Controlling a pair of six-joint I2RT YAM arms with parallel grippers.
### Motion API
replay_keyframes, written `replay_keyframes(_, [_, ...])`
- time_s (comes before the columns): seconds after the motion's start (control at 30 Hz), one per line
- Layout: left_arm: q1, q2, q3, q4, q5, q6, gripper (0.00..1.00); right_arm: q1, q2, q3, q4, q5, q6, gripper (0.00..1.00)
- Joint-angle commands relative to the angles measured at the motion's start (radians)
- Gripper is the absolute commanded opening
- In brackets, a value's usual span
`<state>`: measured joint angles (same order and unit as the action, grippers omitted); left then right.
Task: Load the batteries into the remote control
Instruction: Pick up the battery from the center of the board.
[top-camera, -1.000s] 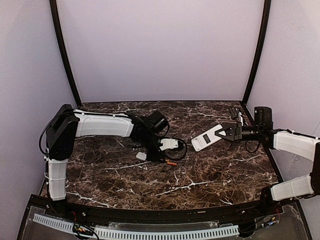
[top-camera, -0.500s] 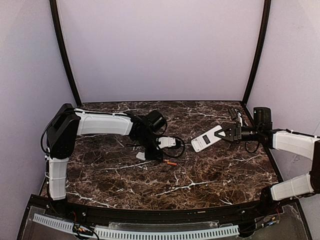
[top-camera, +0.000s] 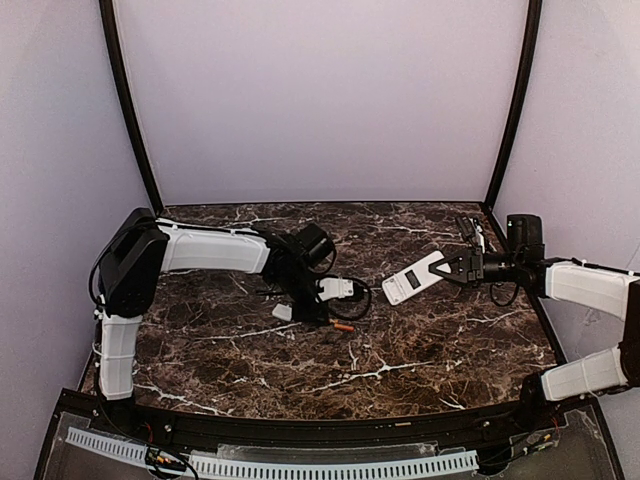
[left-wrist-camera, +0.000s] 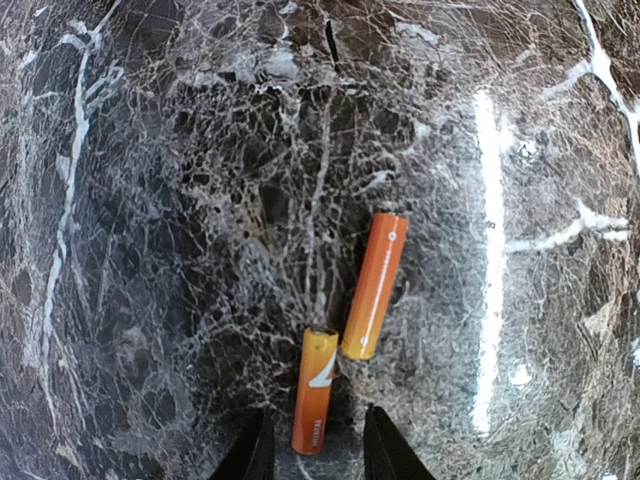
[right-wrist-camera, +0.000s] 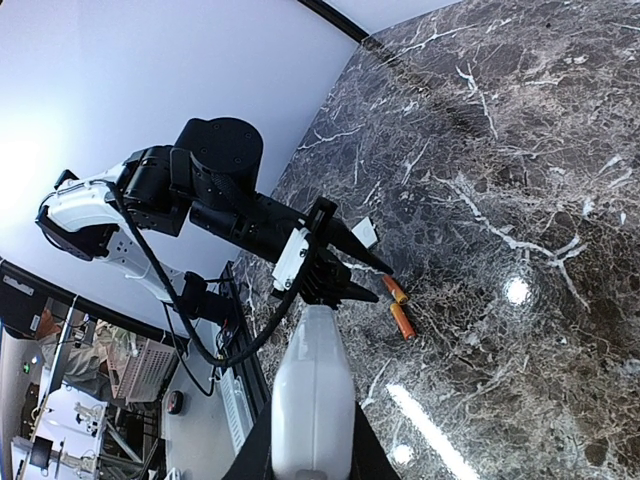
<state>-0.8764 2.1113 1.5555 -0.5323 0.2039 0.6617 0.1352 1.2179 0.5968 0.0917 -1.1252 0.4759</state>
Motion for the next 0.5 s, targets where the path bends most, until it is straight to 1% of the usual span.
replay_keyframes(0.0, [-0.019, 0.004, 0.033, -0.029, 0.027, 0.029, 0.31, -0.006, 0.004, -0.002, 0.032, -0.012, -0.015, 0.0])
replay_keyframes(0.1, [-0.032, 0.006, 0.042, -0.026, 0.033, 0.034, 0.32, -0.006, 0.006, -0.003, 0.033, -0.013, -0.017, 0.0])
replay_keyframes(0.27, [-0.052, 0.015, 0.074, -0.021, 0.055, 0.039, 0.38, -0.008, 0.003, -0.003, 0.03, -0.007, -0.02, 0.0])
replay_keyframes(0.47, [-0.077, 0.062, 0.141, -0.058, 0.056, 0.064, 0.38, -0.025, -0.013, -0.007, 0.021, 0.008, -0.02, 0.0])
